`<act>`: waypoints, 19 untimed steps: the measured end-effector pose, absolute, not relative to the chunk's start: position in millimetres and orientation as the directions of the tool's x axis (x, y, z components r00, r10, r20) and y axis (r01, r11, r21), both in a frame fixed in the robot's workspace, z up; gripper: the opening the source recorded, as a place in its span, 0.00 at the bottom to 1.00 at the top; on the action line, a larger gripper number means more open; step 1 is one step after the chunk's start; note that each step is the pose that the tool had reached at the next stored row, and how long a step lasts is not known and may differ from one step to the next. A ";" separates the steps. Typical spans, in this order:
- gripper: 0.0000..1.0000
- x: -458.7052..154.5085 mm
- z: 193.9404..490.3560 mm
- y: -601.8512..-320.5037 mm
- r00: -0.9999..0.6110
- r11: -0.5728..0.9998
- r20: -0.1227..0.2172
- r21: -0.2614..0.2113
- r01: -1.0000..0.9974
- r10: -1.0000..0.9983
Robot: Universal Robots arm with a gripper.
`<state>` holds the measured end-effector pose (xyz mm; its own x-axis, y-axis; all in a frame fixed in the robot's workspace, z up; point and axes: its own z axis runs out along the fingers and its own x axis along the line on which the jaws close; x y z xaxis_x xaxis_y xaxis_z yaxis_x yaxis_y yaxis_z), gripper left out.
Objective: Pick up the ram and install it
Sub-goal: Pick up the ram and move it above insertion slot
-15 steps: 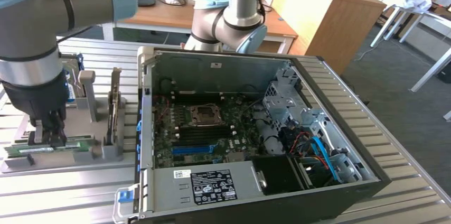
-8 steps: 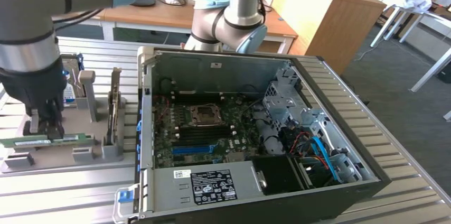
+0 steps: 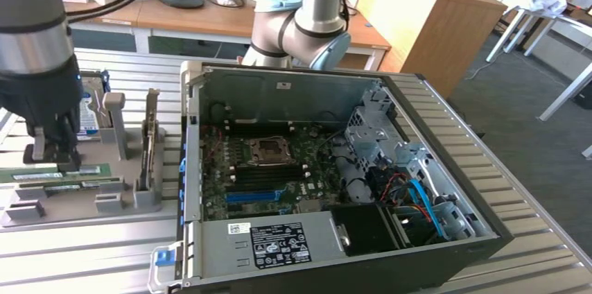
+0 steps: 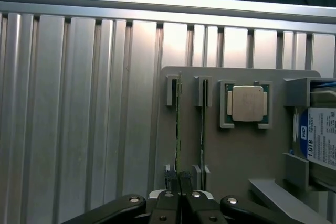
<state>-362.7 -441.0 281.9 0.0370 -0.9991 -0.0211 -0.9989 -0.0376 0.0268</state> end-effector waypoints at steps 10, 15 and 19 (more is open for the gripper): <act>0.11 -362.1 307.1 -441.0 0.036 -0.037 -0.021 0.028 -0.999 -0.999; 0.11 -362.0 318.7 -441.0 0.036 -0.036 -0.021 0.028 -0.999 -0.999; 0.11 -361.9 327.1 -441.0 0.036 -0.036 -0.021 0.028 -0.999 -0.999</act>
